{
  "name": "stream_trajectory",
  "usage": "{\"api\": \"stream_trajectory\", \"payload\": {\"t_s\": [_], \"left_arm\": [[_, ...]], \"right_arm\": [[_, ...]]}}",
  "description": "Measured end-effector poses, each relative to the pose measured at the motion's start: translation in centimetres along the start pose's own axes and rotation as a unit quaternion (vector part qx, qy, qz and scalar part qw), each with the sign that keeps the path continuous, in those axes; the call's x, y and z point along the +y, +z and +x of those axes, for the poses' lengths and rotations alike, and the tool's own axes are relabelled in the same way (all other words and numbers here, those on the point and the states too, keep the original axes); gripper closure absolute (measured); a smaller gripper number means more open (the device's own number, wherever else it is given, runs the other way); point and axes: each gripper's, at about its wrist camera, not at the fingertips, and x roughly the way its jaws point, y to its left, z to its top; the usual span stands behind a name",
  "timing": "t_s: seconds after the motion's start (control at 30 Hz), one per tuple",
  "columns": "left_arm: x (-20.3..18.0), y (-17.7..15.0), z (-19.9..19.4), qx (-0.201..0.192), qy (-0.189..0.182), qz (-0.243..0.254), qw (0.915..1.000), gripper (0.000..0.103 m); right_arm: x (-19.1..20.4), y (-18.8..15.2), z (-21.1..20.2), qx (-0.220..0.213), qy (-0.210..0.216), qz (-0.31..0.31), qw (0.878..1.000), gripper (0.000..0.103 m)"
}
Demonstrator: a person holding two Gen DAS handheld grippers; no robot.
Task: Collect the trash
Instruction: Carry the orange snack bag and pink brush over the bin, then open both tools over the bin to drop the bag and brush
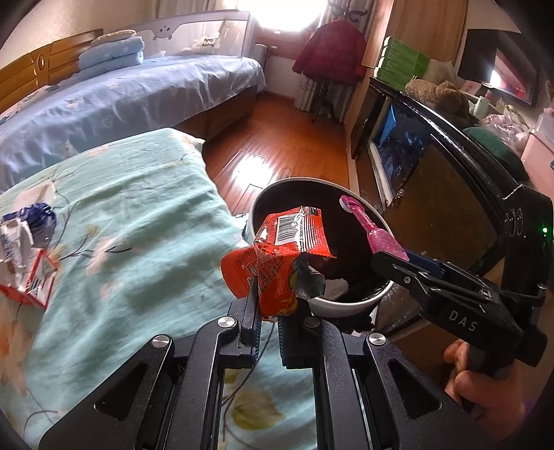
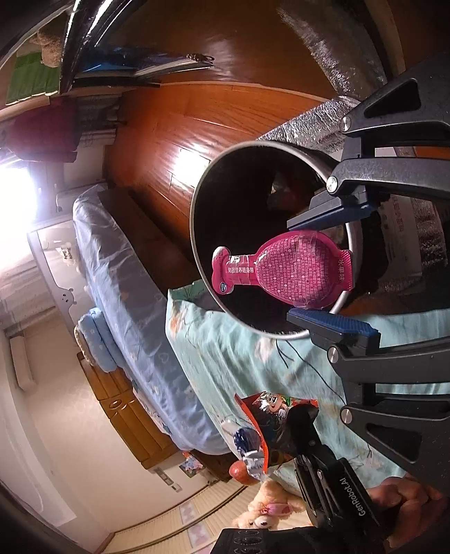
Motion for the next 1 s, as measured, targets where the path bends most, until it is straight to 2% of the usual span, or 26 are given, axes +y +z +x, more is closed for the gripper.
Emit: {"api": "stream_trajectory", "payload": {"t_s": [1.0], "left_arm": [[-2.8,3.1,4.5,0.031,-0.013,0.027,0.9991,0.096]], "right_arm": [[-3.6,2.8,1.8,0.006,-0.026,0.010,1.000,0.057]]}}
